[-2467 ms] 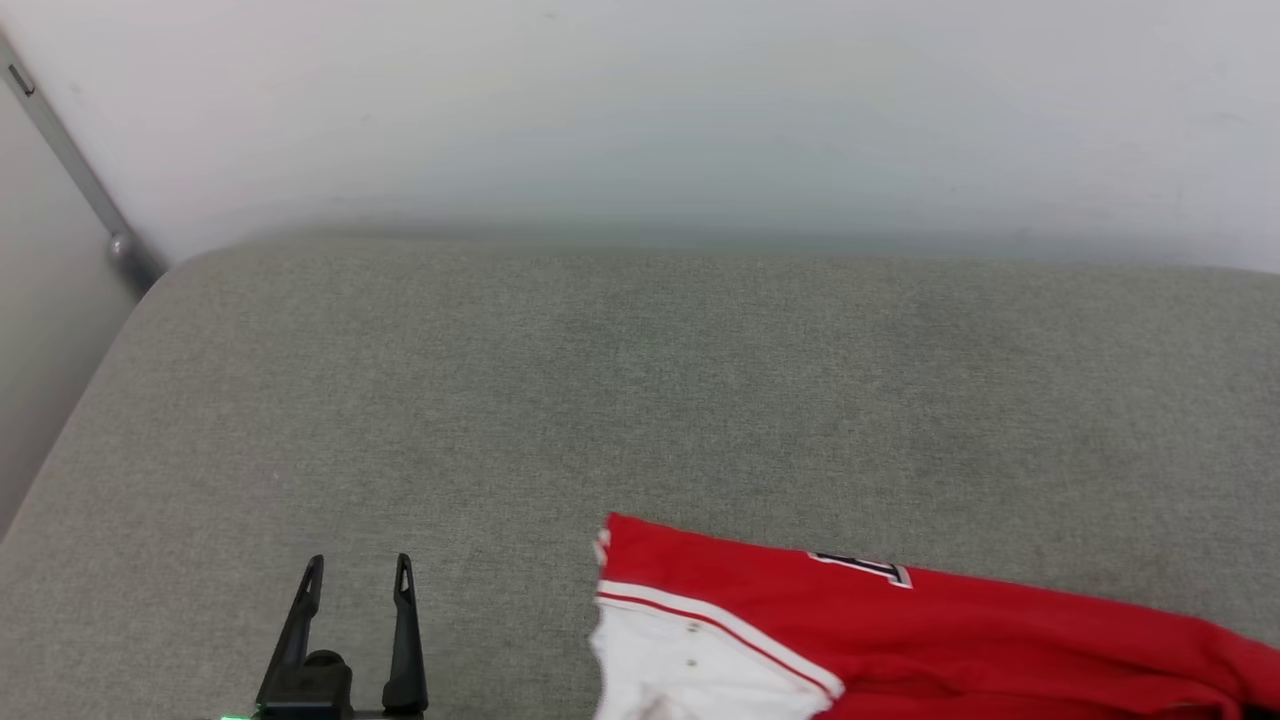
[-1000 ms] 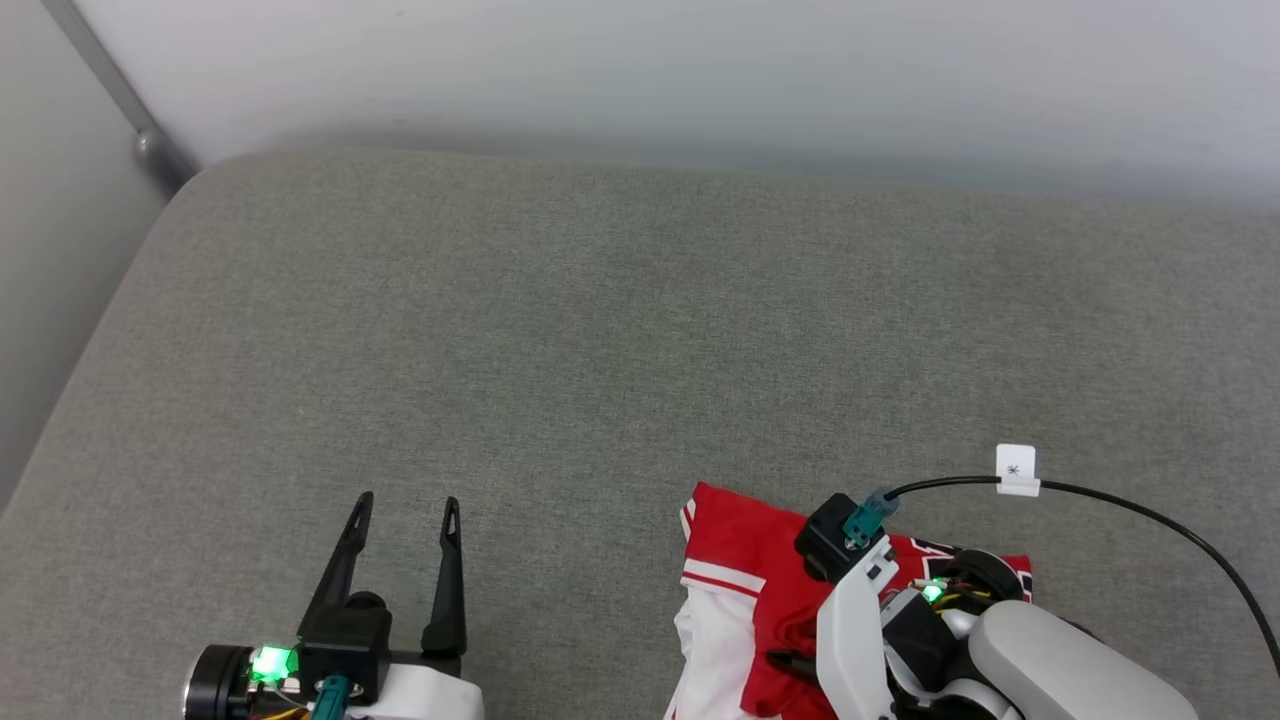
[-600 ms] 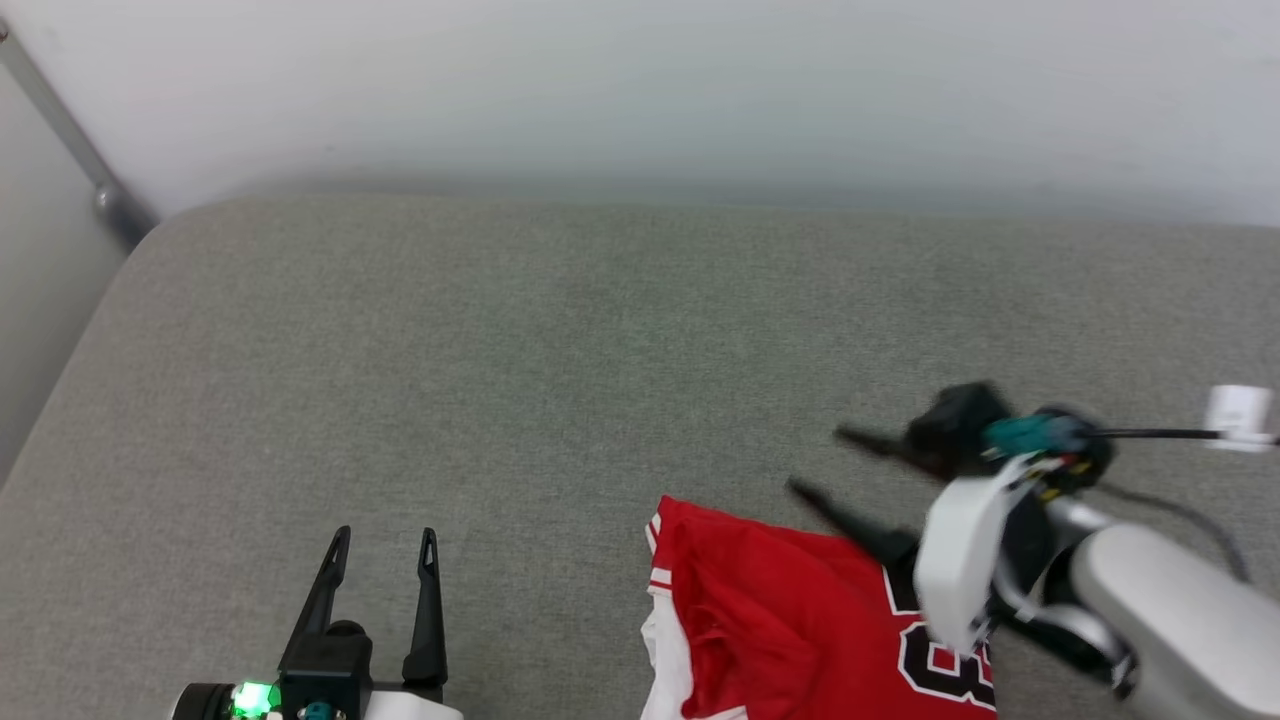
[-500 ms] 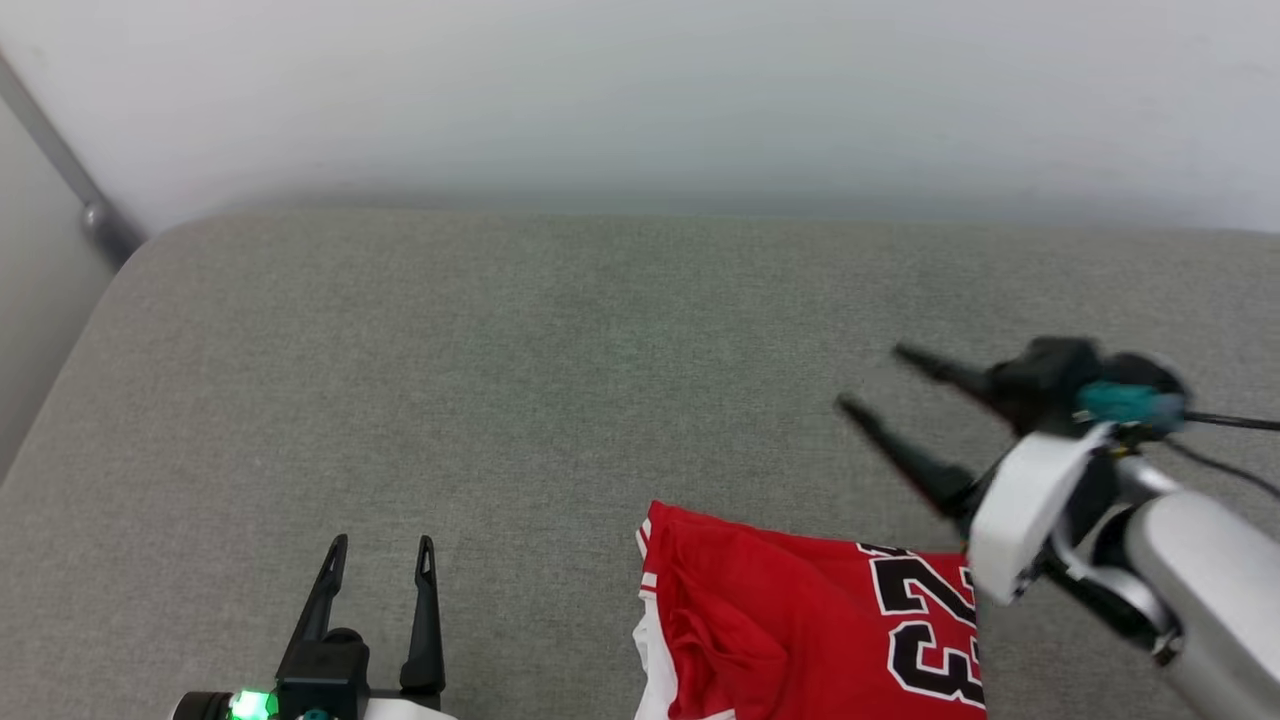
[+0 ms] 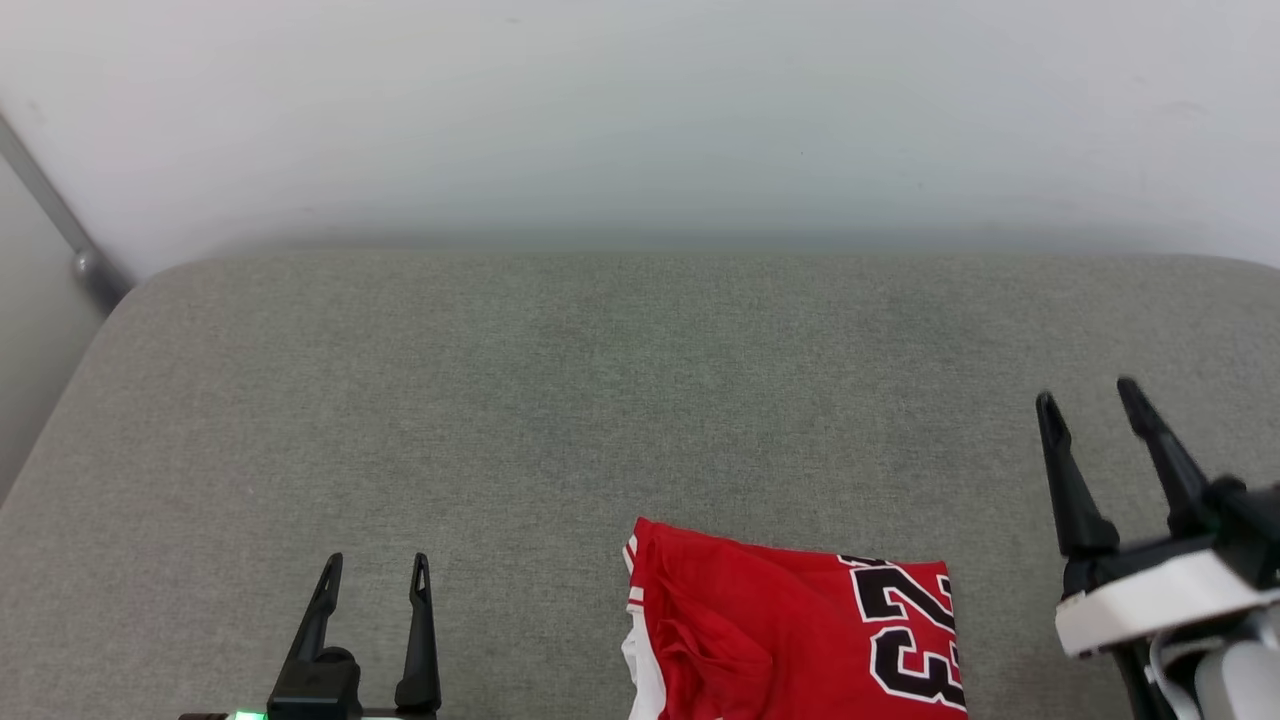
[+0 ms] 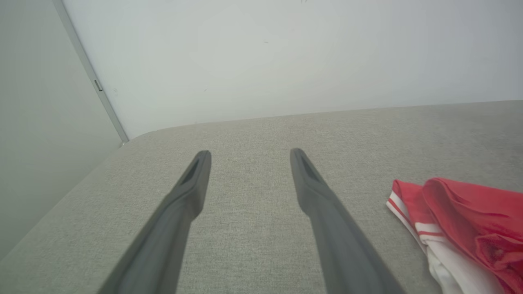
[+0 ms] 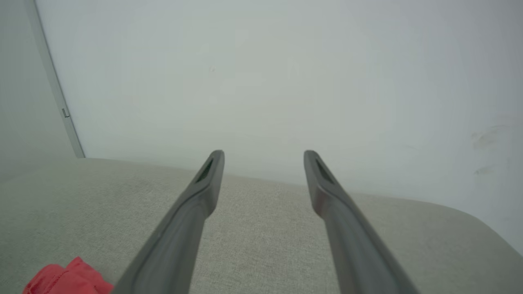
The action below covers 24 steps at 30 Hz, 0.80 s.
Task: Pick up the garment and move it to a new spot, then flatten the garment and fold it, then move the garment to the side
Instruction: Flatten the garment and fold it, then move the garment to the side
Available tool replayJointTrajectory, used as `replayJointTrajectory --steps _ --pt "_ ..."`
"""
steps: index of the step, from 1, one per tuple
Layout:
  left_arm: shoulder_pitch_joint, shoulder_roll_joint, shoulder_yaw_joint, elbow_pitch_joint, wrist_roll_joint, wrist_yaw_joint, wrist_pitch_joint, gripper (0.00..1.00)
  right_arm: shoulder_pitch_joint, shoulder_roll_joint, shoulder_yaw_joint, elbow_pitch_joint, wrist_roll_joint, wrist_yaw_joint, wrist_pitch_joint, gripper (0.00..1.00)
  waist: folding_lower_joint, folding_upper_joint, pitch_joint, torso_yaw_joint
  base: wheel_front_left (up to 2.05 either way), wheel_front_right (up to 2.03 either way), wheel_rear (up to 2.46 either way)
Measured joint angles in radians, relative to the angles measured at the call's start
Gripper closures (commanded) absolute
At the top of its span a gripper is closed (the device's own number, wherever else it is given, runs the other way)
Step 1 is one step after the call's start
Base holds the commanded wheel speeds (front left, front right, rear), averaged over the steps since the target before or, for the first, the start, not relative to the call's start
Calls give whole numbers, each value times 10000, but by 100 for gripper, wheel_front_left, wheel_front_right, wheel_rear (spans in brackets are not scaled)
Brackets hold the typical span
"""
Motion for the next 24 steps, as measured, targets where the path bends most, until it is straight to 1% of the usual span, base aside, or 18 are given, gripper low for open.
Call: replayJointTrajectory --steps 5,10,14,18,24 --pt "67 2 102 -100 -6 -77 0 0 1326 1229 -986 -688 -468 0 -52 0 0 0 -118 80 0 0 0" --pt "234 -12 81 -182 23 -159 0 0 2411 1889 -1440 -1108 -568 0 -61 0 0 0 -243 194 0 0 0" --pt "339 -52 44 -247 29 -209 0 0 2972 2136 -1526 -1398 -635 0 -63 0 0 -1 -318 254 0 0 0" --pt "422 -75 48 -291 27 -232 0 0 3287 2203 -1478 -1536 -669 0 -63 0 0 0 -364 254 0 0 0" --pt "430 -104 71 -288 27 -290 0 0 3121 2238 -1402 -1724 -773 0 -65 0 -1 0 -383 221 0 0 0"
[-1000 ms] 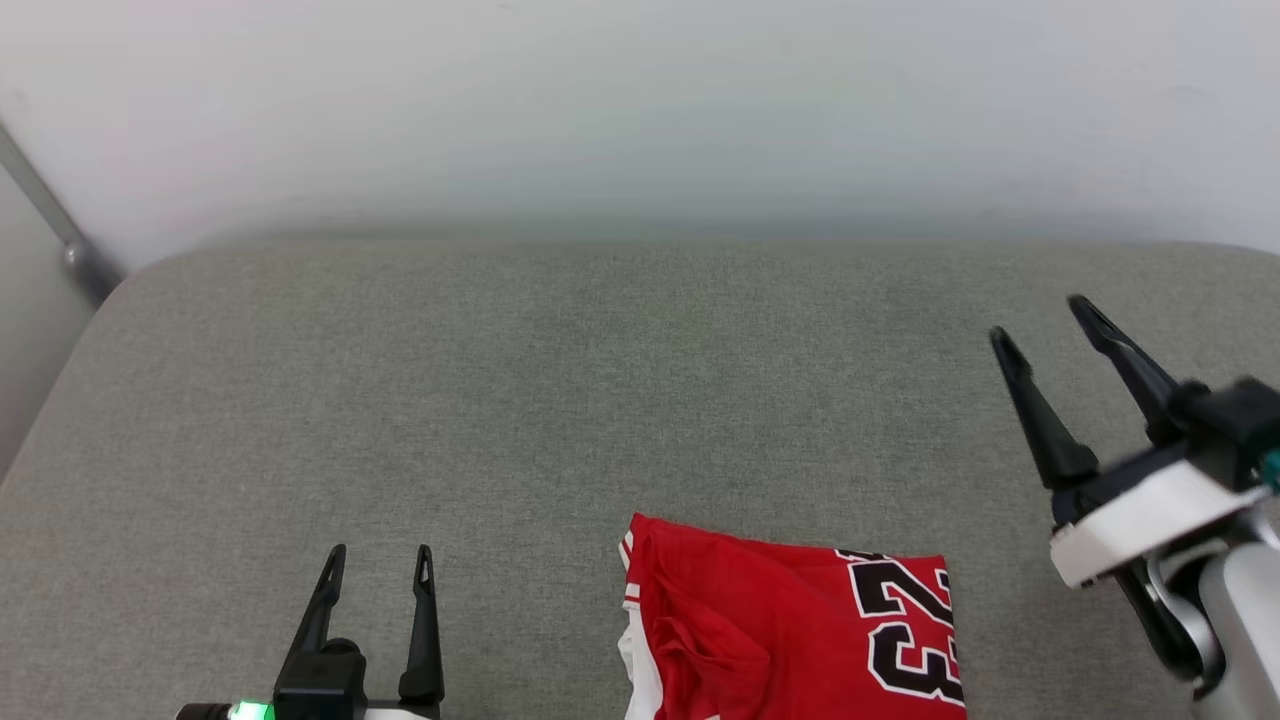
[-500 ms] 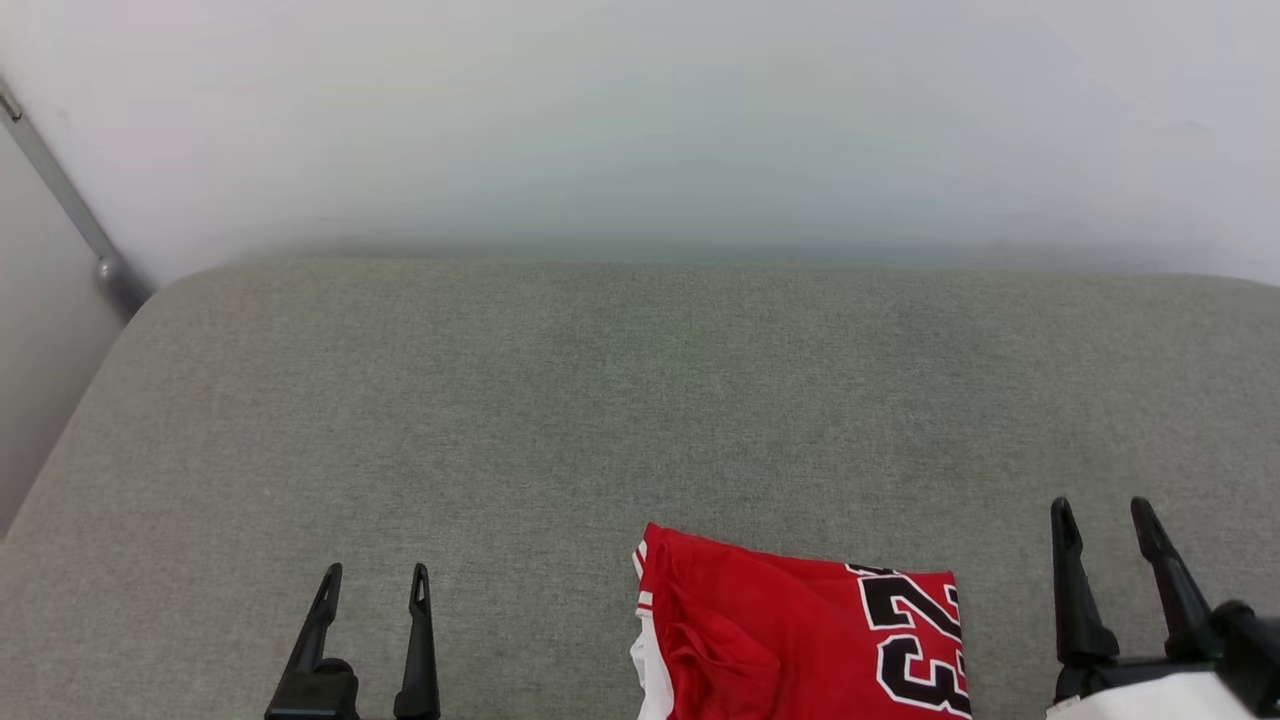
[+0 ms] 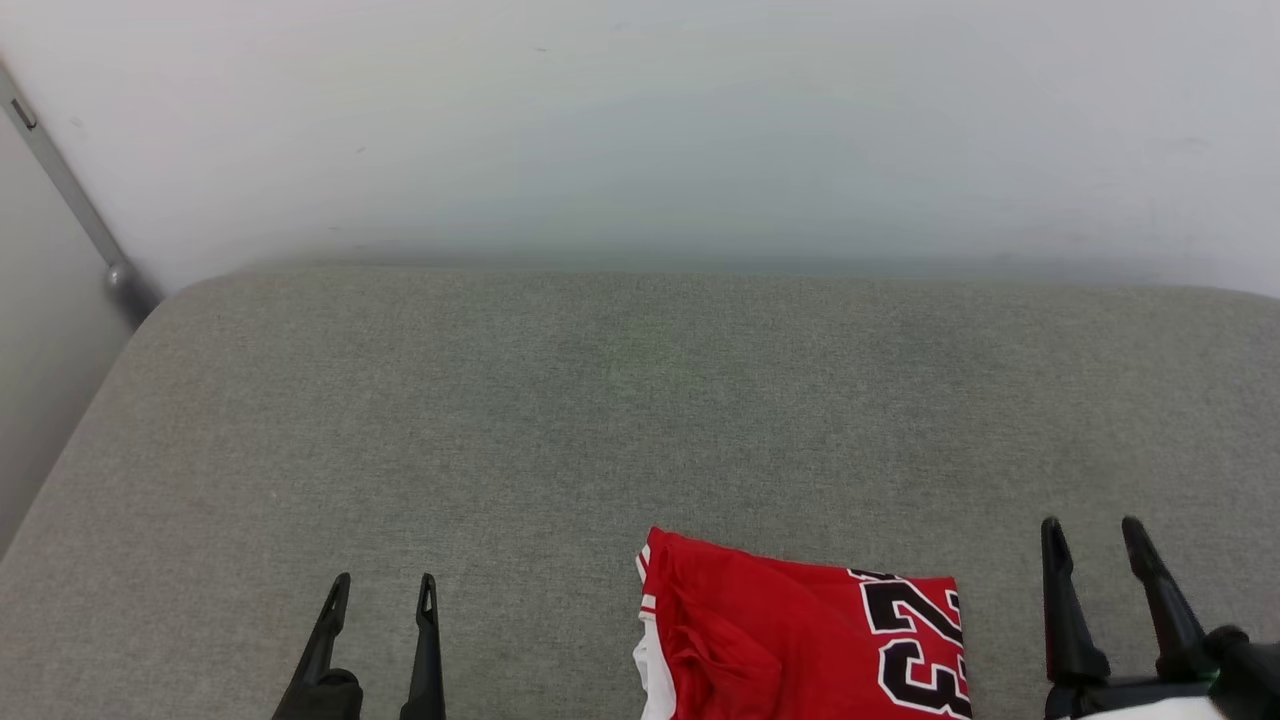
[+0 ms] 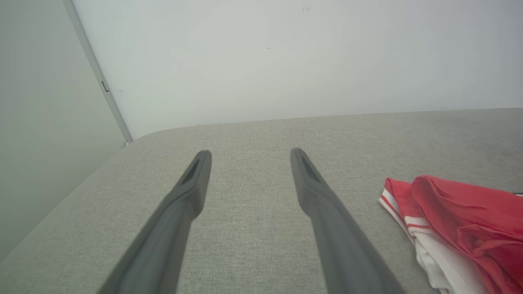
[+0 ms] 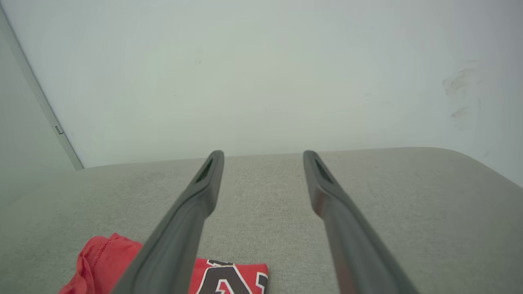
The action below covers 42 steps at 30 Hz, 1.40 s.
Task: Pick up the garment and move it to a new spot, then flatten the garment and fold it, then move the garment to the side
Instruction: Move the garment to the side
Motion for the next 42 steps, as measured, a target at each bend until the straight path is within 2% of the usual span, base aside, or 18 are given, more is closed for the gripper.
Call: replayJointTrajectory --steps 4,8,10,12,15,18,22,24,27,31,35,42 --pt "0 -33 -6 19 -13 -33 0 0 -860 -146 35 -328 -33 0 -2 0 0 0 39 -38 0 0 0" --pt "-7 -50 21 42 -25 -75 0 0 -2400 -1246 40 -752 -23 0 125 0 0 0 123 -54 0 0 0" --pt "-13 -54 35 44 -25 -92 0 0 -3009 -1762 190 -794 146 0 715 0 0 0 170 -39 0 0 0" --pt "-20 -56 46 42 -23 -115 0 0 -3393 -2370 569 -715 485 0 1898 0 0 0 213 -23 0 0 0" --pt "-36 -73 56 48 -23 -127 0 0 -3527 -3394 1484 -349 1854 0 4893 0 1 0 265 5 0 0 0" --pt "-55 -84 73 50 -23 -150 0 0 -3531 -4351 1795 -376 3269 2 7166 0 0 0 341 25 0 0 0" --pt "-189 -105 105 46 -25 -182 0 0 -3106 -4688 1766 -203 6105 0 9764 0 0 0 561 48 0 0 0" --pt "-294 -115 111 46 -25 -207 0 0 -2837 -4961 1615 -25 7047 0 10723 0 0 0 700 81 0 0 0" --pt "-473 -138 136 35 -25 -257 0 0 -2615 -5020 1179 387 8090 0 11499 0 1 0 938 135 0 0 0" --pt "-788 -150 117 21 2 -316 0 0 -2256 -4824 1220 752 8721 0 12115 0 0 0 1316 250 0 0 0" --pt "-1121 -174 105 -27 6 -357 0 0 -2166 -4316 1476 844 9028 0 12117 0 1 0 1769 395 0 0 0" --pt "-1581 -226 12 2 44 -428 0 0 -2394 -3891 2272 1200 9139 4 11854 0 1 0 2552 645 0 0 0"
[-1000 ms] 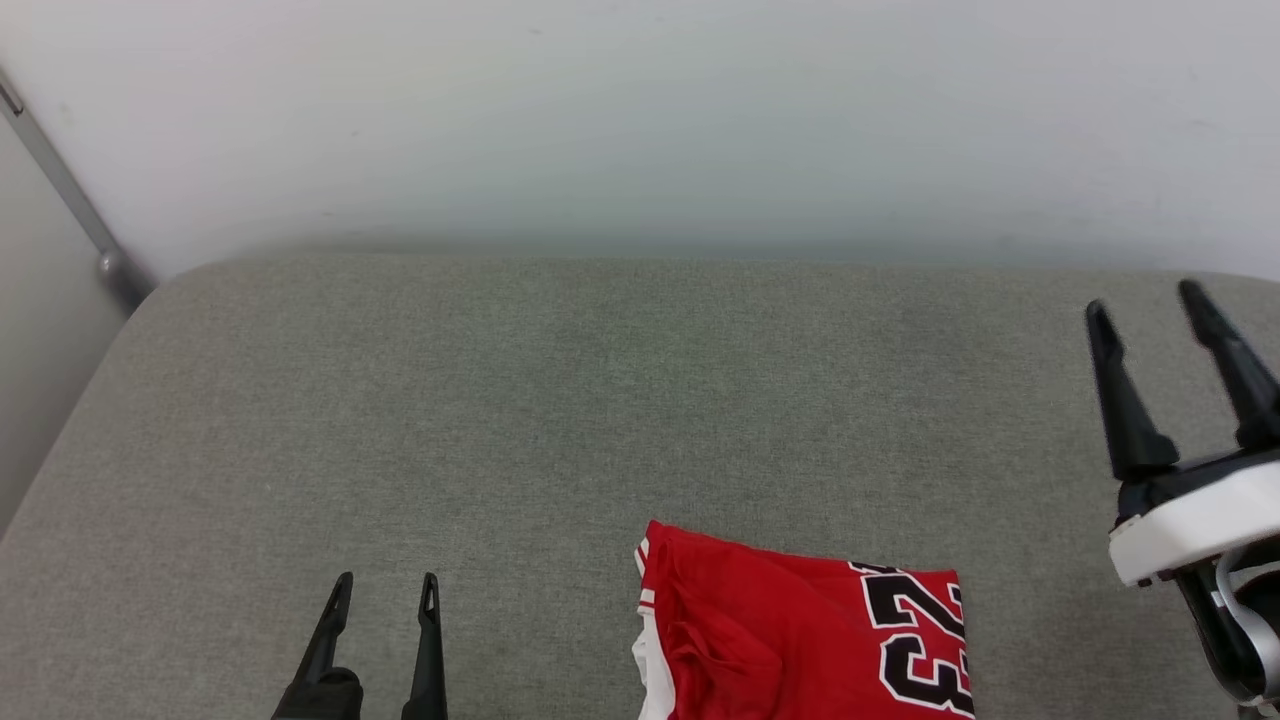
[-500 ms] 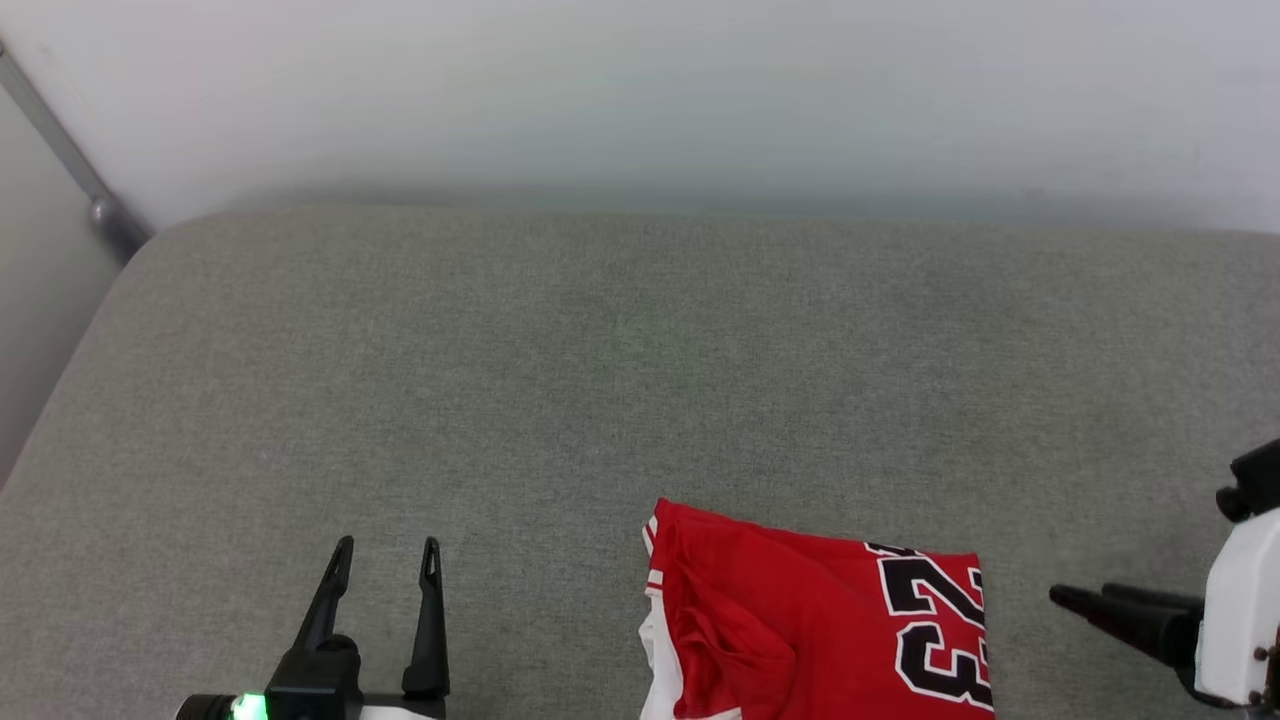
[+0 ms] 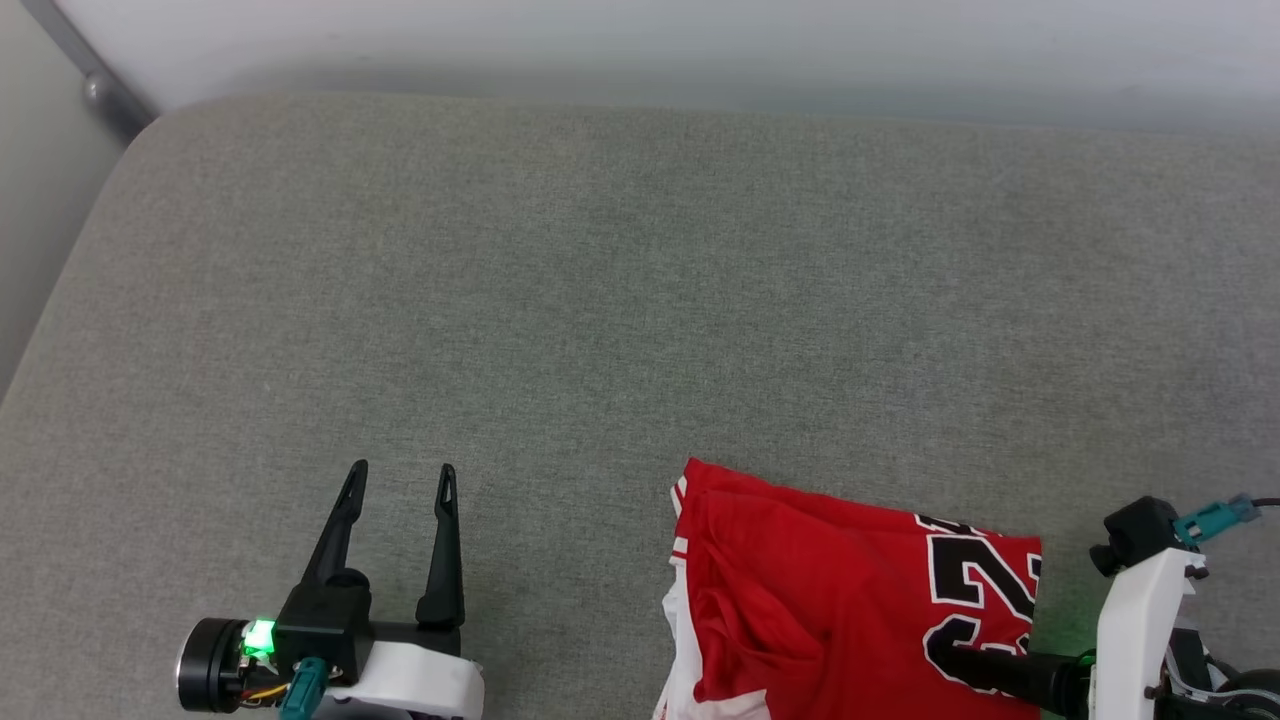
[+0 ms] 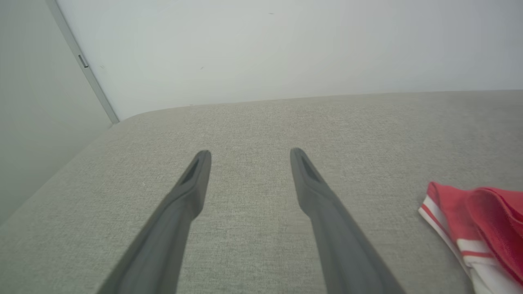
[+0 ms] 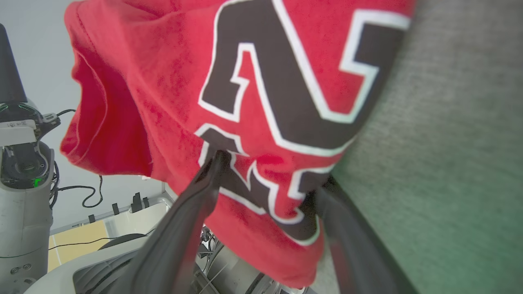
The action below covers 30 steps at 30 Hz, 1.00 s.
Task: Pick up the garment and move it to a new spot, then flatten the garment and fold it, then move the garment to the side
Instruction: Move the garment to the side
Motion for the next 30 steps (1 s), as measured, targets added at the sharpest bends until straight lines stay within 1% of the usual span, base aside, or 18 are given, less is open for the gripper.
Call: replayJointTrajectory --steps 5,6,7,8,13,18,22,25,30 --pt "-116 -21 2 58 -2 -12 0 0 -211 48 445 81 238 4 -201 0 0 0 260 201 0 0 0" --pt "-126 -27 -10 75 -2 -12 0 0 -265 10 550 84 247 6 -232 54 0 0 273 229 0 0 0" --pt "-142 -35 -25 92 -2 -12 0 0 -313 -40 648 81 240 6 -291 98 0 0 273 250 0 0 0" --pt "-164 -38 -29 107 0 -10 0 0 -339 -94 752 79 230 6 -393 100 0 0 258 263 0 0 0" --pt "-76 -56 -25 159 -15 81 0 0 -599 -474 1344 -173 88 -2 -826 100 0 0 32 185 0 0 0" --pt "310 -73 38 188 -75 142 0 0 -1214 -1252 1839 -911 -247 -2 -1279 100 0 0 -361 -189 0 0 0" --pt "599 -86 111 121 -92 151 0 0 -1719 -2048 2311 -1455 -543 -4 -1360 100 0 0 -603 -734 0 0 0" --pt "639 -92 163 29 -115 163 0 0 -2236 -2792 2717 -1801 -1020 -4 -1388 100 0 0 -678 -1275 0 0 0" --pt "511 -98 311 -215 -111 136 0 0 -3352 -3900 3175 -1745 -1768 -2 -1526 100 0 0 -538 -2271 0 0 0"
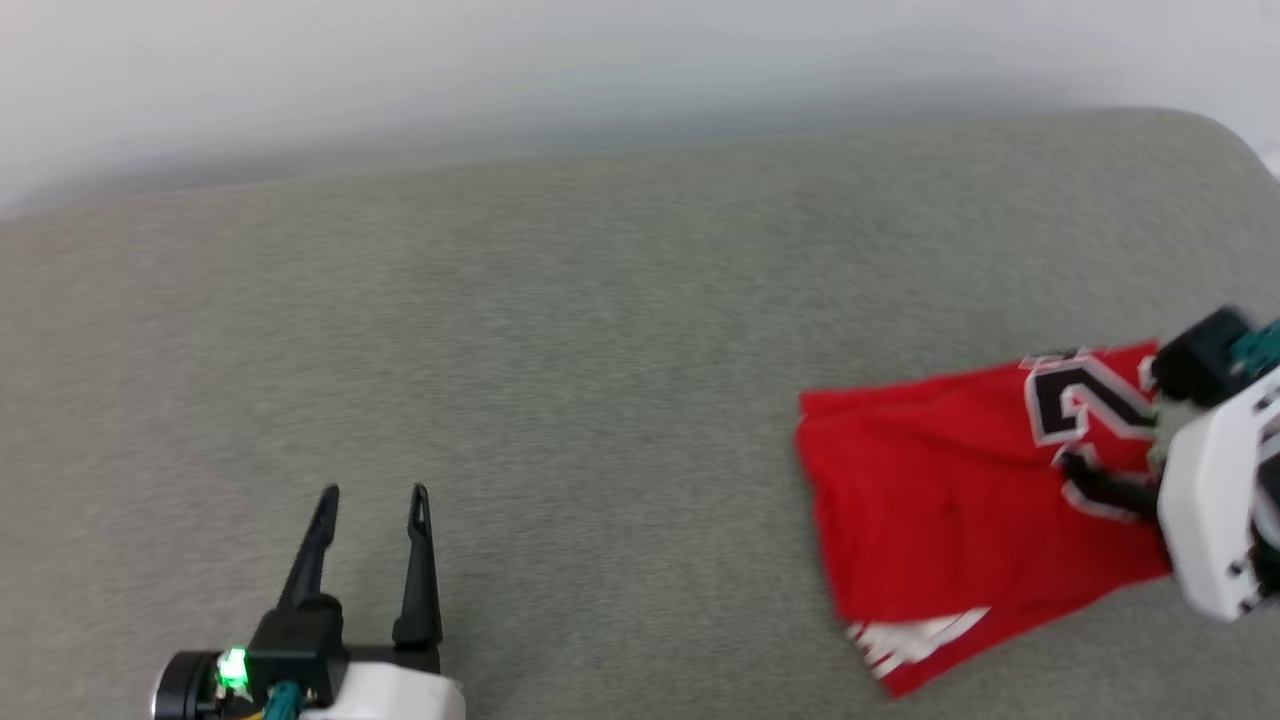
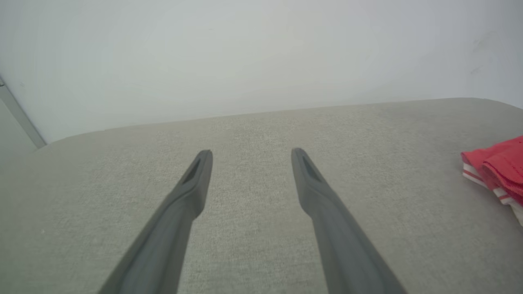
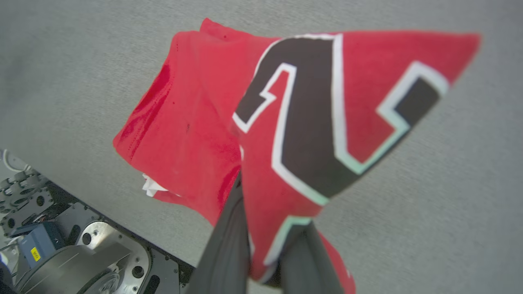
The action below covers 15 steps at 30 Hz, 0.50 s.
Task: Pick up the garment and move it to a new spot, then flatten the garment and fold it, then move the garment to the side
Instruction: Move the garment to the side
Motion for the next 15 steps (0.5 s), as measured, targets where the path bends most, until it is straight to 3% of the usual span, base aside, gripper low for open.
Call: replayJointTrajectory --steps 7,15 --pt "-566 215 267 -510 125 -82 0 0 -1732 -966 345 1267 -1003 0 -725 100 0 0 948 -1117 0 0 0" --pt "-1081 694 474 -1085 297 -178 0 0 -3286 -1116 345 3607 -2088 0 -1647 100 1 0 2473 -1846 0 0 0"
